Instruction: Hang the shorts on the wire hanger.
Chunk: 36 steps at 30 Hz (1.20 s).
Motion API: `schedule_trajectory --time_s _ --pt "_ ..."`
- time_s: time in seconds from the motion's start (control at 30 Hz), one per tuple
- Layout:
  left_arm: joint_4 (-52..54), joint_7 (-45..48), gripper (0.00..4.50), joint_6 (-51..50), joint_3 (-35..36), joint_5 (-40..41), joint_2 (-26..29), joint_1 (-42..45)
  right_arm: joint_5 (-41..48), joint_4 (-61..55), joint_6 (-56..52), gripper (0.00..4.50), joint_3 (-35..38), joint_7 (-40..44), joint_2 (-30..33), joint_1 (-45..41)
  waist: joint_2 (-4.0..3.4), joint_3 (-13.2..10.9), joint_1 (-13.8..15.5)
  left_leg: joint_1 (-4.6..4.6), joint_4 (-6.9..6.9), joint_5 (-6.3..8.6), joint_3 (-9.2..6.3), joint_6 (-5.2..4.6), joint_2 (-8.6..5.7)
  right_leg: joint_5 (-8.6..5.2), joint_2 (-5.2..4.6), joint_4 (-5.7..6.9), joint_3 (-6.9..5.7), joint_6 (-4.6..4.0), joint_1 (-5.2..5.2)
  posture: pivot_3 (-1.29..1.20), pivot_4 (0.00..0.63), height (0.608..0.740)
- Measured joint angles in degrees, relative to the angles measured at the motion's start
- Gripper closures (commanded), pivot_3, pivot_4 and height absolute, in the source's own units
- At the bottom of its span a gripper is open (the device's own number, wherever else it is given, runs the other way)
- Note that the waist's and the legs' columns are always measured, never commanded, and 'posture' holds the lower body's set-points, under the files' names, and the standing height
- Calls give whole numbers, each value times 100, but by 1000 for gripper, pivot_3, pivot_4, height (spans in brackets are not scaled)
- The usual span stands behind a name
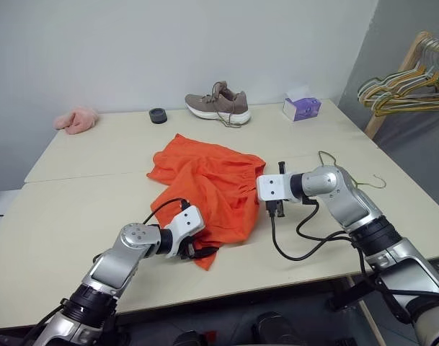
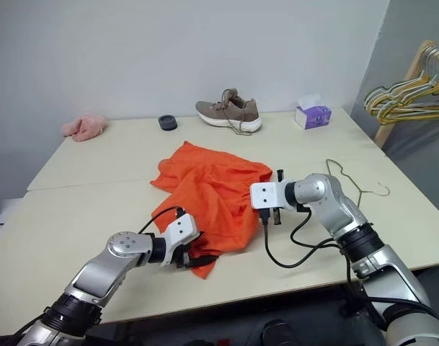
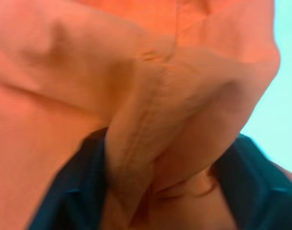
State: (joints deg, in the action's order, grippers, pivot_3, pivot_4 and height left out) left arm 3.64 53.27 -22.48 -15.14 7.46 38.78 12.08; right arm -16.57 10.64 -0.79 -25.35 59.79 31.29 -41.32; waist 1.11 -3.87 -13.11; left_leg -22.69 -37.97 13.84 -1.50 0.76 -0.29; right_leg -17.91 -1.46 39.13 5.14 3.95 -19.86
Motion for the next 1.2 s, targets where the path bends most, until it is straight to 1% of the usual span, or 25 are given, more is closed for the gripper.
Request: schedule_trajectory --time_s 0.17,0.23,0.33,0.5,0.57,0.67,0.73,0.77,0.8,0.83,0.87,0.9,0.93,1.03,1.07,1.1,1.13,1.2 --pt "-314 4 3959 375 381 -194 686 -59 121 -205 18 4500 47 129 283 241 -2 -2 6 -3 1 0 0 0 1 0 2 0 0 0 -7 -172 15 740" --pt "-485 108 4467 596 546 -234 1020 -53 254 -362 -2 4500 63 257 380 340 -2 -3 22 -7 2 0 1 0 0 0 1 -5 0 0 -17 -167 14 740" --pt "-644 323 4467 927 678 -233 1297 64 520 -706 -201 4500 63 497 380 486 -3 -3 67 -14 5 1 2 0 -1 -1 -4 -10 -2 0 -29 -157 16 740" --pt "-633 1110 4467 1026 940 92 1793 310 1408 -1818 -1281 4500 144 1260 628 751 -6 -7 183 -24 8 1 1 0 0 -1 -7 -11 -5 -1 -35 -154 19 740" --pt "-513 1451 4467 825 1077 367 1939 352 1786 -2217 -1808 4500 215 1469 729 759 -8 -8 198 -24 7 1 1 0 0 -1 -9 -10 -7 -1 -36 -152 20 740" --pt "-293 2138 4467 94 1251 1074 2205 638 2568 -2740 -2761 4500 466 1851 968 713 -6 -15 217 -20 4 1 -2 -1 1 -2 -10 -12 -15 -2 -37 -148 18 740" --pt "-466 2327 4467 -189 1278 1294 2139 1345 3002 -2708 -3368 4500 617 1990 1001 478 0 -20 249 -18 -2 -1 -3 -3 0 -3 -7 -12 -33 -3 -34 -147 13 740" --pt "-870 2295 4467 -226 1289 1286 1890 1999 3162 -2393 -3652 4500 636 2010 940 198 0 -19 278 -12 -8 -8 -4 -11 -3 -3 7 -10 -51 -2 -25 -145 10 740" --pt "-1176 2197 4467 -179 1296 1245 1707 2475 3175 -2059 -3762 4500 647 1981 860 -34 -1 -18 295 -11 -8 -13 -3 -17 -4 -2 13 -13 -58 0 -25 -144 8 740" --pt "-1567 2047 4467 -59 1287 1133 1462 2928 3143 -1658 -3752 4500 635 1962 788 -263 -1 -13 311 -5 -10 -16 -1 -19 -6 -3 12 -14 -58 3 -18 -146 4 740" --pt "-2132 1848 4467 153 1232 935 1183 3424 3031 -984 -3653 4500 609 1871 673 -560 1 -10 325 5 -12 -20 2 -20 -8 -2 12 -13 -57 6 -11 -147 2 740" --pt "-2534 1685 4467 354 1154 748 1013 3727 2879 -454 -3514 4500 600 1760 572 -790 -1 -8 329 4 -12 -23 4 -21 -9 1 11 -15 -54 5 -12 -145 0 740" --pt "-3152 1438 4467 658 1026 483 785 4090 2701 326 -3230 4500 572 1589 394 -1118 -1 -7 325 10 -14 -24 9 -21 -10 13 11 -11 -50 -14 -10 -145 0 740" --pt "-4842 604 4467 1585 672 -335 190 4990 1988 2591 -2180 4500 451 774 -158 -2250 -1 -9 268 -20 -8 -34 11 -16 -12 41 10 -1 -33 -11 -35 -144 0 740" --pt "-5189 384 4467 1754 630 -485 86 5186 1795 3032 -1885 4500 408 500 -257 -2507 -1 -9 219 -38 -2 -36 11 -13 -12 44 6 -2 -28 -6 -47 -143 0 740" --pt "-5814 -92 4467 2020 571 -731 -82 5537 1463 3804 -1267 4500 294 -54 -399 -2917 0 -8 185 -62 -1 -36 12 -11 -13 44 -15 3 -24 -6 -73 -143 0 740" --pt "-6382 -683 4467 2264 474 -1010 -245 5942 1050 4510 -617 4500 115 -806 -565 -3389 -2 -11 163 -109 -3 -40 14 -5 -18 44 -21 16 -19 -5 -136 -143 0 740" --pt "-7106 -1871 4467 2698 354 -1528 -409 6796 198 5361 486 4500 -219 -2306 -778 -4343 4 -10 89 -258 -11 -75 25 50 -26 43 -33 89 -3 -2 -317 -147 0 740"
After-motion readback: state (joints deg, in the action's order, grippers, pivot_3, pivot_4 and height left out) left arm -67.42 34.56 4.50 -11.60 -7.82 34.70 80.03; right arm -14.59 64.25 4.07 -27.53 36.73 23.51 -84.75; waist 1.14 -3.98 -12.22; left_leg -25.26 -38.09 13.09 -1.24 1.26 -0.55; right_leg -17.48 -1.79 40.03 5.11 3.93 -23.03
